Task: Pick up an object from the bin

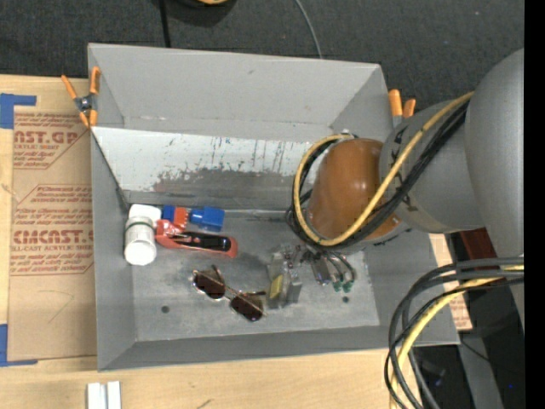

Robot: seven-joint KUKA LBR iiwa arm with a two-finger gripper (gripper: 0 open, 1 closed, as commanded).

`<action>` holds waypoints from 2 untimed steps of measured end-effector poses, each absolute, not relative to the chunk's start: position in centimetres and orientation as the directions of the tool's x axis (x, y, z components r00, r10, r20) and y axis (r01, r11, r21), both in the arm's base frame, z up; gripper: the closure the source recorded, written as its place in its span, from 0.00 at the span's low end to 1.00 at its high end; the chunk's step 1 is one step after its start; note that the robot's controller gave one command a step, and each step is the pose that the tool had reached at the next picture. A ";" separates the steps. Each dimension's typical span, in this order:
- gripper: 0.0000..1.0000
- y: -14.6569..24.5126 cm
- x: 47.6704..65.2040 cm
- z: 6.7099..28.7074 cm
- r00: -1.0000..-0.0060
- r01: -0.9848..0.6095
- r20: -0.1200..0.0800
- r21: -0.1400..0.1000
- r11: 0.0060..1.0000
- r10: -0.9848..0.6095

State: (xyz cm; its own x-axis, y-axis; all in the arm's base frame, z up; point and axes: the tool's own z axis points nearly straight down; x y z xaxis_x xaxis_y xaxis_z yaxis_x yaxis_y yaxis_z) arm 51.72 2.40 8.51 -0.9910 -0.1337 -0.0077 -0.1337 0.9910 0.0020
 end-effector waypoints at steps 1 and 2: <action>1.00 2.0 51.9 7.9 -0.989 -0.150 -0.009 0.001 0.989 -0.150; 1.00 2.0 51.9 7.3 -0.988 -0.155 -0.012 0.001 0.988 -0.155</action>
Offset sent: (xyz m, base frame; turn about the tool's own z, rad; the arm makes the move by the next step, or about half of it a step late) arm -0.0008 -0.0044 -0.0151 -0.0239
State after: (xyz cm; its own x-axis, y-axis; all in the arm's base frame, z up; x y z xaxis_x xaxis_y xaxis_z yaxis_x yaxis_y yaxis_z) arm 51.86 2.00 7.28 -0.9878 -0.1552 -0.0124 -0.1552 0.9879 0.0011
